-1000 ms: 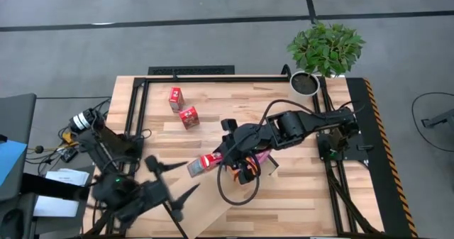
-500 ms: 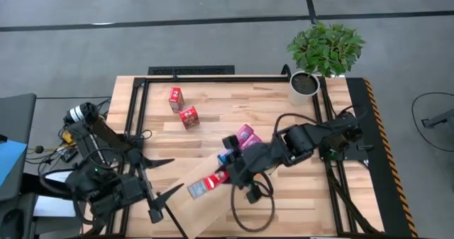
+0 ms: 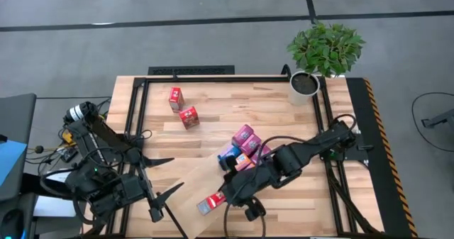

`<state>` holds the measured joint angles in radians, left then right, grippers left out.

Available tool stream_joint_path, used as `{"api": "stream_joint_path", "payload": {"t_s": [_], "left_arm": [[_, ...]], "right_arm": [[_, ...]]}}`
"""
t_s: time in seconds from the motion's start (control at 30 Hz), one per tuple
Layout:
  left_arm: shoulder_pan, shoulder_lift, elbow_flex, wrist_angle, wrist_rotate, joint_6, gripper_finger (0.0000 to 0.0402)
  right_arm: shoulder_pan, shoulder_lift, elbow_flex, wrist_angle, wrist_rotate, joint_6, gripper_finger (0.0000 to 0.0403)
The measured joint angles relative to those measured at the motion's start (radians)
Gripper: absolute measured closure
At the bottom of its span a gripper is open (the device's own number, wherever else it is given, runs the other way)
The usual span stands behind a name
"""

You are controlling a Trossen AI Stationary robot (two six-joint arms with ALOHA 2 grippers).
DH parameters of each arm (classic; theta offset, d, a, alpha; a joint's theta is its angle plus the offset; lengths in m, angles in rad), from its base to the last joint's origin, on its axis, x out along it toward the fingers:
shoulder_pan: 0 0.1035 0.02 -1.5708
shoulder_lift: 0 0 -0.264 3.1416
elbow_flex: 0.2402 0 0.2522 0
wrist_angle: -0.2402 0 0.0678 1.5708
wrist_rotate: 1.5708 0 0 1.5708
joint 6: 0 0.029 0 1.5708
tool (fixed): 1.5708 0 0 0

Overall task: Stack cereal on shelf
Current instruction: Put the bottom red cereal box onto the shelf

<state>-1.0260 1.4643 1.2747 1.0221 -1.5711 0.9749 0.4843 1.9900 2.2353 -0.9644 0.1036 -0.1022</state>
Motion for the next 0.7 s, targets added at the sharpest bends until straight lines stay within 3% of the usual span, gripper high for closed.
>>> {"api": "stream_joint_path", "payload": {"t_s": [0.7], "left_arm": [[0.0, 0.0, 0.0, -0.022, 0.0, -0.002, 0.0089]], "right_arm": [[0.024, 0.044, 0.004, -0.026, 0.016, 0.023, 0.0229]]}}
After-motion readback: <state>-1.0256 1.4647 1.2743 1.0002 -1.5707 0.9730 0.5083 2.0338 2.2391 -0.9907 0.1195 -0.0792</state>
